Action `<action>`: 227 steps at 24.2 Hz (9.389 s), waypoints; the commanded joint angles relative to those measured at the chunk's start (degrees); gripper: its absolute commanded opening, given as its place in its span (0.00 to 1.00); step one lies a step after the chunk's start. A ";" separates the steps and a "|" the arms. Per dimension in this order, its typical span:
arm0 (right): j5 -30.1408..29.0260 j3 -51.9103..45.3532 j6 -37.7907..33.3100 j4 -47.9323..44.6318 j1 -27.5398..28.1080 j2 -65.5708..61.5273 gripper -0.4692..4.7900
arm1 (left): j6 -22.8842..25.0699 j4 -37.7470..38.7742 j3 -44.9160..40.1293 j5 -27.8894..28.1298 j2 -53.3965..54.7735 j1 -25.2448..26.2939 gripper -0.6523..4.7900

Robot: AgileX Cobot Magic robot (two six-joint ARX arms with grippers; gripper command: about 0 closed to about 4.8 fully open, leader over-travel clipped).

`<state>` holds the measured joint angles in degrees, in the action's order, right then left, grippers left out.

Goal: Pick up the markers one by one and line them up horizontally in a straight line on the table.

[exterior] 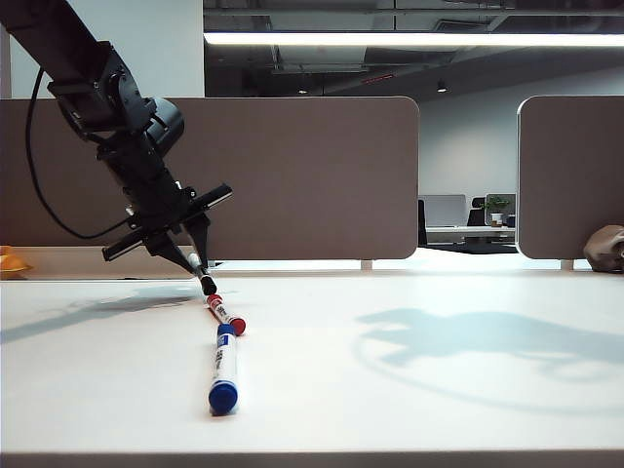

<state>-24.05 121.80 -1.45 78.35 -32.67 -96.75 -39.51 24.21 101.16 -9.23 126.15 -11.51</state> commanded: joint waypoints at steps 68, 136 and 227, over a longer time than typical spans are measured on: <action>-0.09 0.20 -0.02 -0.63 0.00 0.35 0.21 | -2.54 3.21 0.04 -4.11 1.22 -0.22 0.31; -0.09 0.20 0.00 -0.63 0.00 0.35 0.21 | 5.18 9.53 0.09 7.78 -11.67 -0.31 0.11; 15.41 -34.38 -13.84 -35.74 -16.48 -16.09 0.72 | 34.64 23.93 -43.15 14.36 -98.53 -12.24 0.11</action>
<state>-8.99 87.13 -14.74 43.09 -48.77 -112.40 -5.37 47.88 57.84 5.17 27.70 -23.75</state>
